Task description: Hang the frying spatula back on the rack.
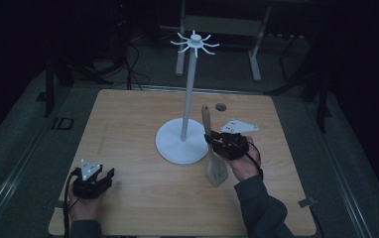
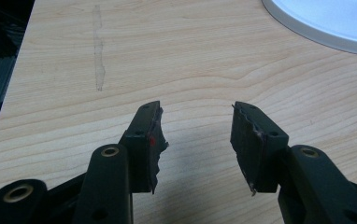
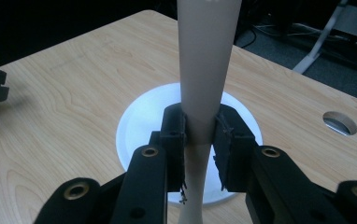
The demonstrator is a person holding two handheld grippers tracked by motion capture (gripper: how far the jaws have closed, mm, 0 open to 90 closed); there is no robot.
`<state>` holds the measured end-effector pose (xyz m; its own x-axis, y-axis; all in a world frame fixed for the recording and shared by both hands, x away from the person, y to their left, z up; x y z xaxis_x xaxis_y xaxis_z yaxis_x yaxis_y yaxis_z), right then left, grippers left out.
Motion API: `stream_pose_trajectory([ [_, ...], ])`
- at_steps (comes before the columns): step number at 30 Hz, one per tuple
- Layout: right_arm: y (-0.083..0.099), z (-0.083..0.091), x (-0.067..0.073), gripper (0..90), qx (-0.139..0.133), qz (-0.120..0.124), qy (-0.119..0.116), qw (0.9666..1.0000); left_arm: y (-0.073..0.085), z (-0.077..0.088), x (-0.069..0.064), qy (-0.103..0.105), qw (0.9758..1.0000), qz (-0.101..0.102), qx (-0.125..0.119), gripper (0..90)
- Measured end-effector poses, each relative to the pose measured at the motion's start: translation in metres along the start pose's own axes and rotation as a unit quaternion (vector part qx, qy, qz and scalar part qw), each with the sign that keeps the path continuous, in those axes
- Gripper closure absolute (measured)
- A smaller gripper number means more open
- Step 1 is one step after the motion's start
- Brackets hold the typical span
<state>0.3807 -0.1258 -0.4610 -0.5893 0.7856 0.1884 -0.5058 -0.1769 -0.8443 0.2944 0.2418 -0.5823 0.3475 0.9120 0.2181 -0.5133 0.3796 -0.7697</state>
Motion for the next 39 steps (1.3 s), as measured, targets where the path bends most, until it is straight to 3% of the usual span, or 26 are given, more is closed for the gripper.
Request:
stream_pose_trajectory([
  [39,-0.025,0.003,0.013,75.0,-0.049,-0.008,-0.023,0.9985,0.000,0.001,0.001,-0.002,1.0000,0.006,-0.005,53.4],
])
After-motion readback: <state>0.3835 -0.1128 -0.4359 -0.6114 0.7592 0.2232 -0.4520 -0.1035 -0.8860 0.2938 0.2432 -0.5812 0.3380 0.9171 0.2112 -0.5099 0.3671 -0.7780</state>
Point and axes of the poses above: each handheld gripper's, and its own axes: z roughly backward along the jaws, y roughly out of its underside, x roughly to its left, the point moved 6 cm from there along -z, roughly forward along the jaws, and after that the axes turned 14 degrees about -z, right-handed, at the moved point
